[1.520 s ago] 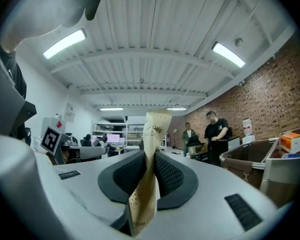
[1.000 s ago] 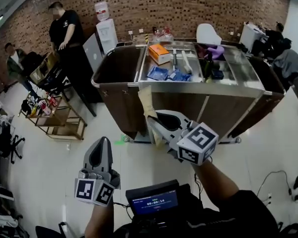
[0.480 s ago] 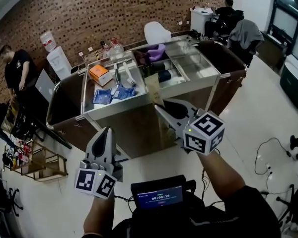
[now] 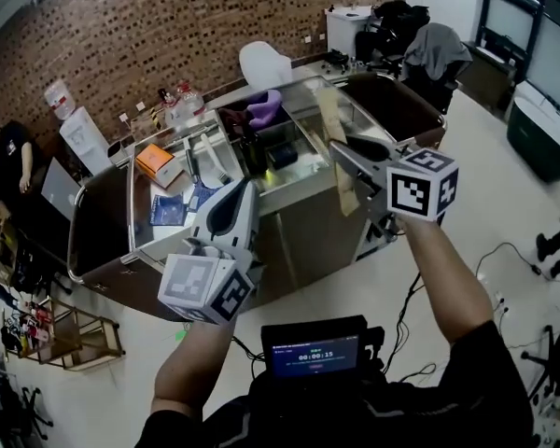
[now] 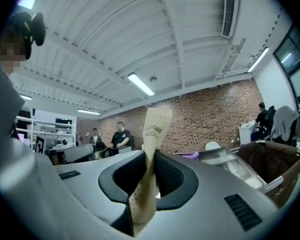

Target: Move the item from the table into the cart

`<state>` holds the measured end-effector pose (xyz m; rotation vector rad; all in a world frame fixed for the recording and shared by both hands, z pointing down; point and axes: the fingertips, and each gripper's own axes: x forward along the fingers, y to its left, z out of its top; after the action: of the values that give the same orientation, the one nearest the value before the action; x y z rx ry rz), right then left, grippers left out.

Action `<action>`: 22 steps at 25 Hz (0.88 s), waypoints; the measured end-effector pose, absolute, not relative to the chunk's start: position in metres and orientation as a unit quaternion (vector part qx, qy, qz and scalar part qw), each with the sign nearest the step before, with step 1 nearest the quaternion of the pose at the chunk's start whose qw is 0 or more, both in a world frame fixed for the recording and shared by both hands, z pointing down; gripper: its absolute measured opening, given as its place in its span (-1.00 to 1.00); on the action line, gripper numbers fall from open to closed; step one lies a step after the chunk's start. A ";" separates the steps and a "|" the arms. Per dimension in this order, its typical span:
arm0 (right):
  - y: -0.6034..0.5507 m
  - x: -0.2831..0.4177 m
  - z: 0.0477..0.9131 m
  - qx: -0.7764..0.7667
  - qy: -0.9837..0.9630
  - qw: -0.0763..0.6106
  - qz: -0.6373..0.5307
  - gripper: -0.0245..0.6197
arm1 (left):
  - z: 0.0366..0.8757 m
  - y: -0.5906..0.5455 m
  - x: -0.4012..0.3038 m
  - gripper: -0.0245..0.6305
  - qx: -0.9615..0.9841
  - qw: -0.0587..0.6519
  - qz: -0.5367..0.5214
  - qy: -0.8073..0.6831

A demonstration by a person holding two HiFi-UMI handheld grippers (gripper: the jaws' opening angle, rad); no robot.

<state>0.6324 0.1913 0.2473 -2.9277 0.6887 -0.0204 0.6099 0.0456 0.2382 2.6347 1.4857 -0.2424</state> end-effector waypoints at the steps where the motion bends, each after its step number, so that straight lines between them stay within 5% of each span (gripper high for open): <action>1: 0.202 0.646 0.245 -0.974 0.214 0.069 -0.014 -0.79 | 0.236 0.052 0.623 -0.92 0.863 0.053 -0.075 0.496; 22: 0.394 0.863 0.338 -0.953 0.194 0.009 -0.233 -0.79 | 0.279 0.265 0.809 -0.92 0.905 0.044 0.017 0.424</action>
<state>0.8630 0.3940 0.3381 -2.9769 0.6057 -0.7295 0.8086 0.2647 0.2785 2.7644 1.2947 0.0534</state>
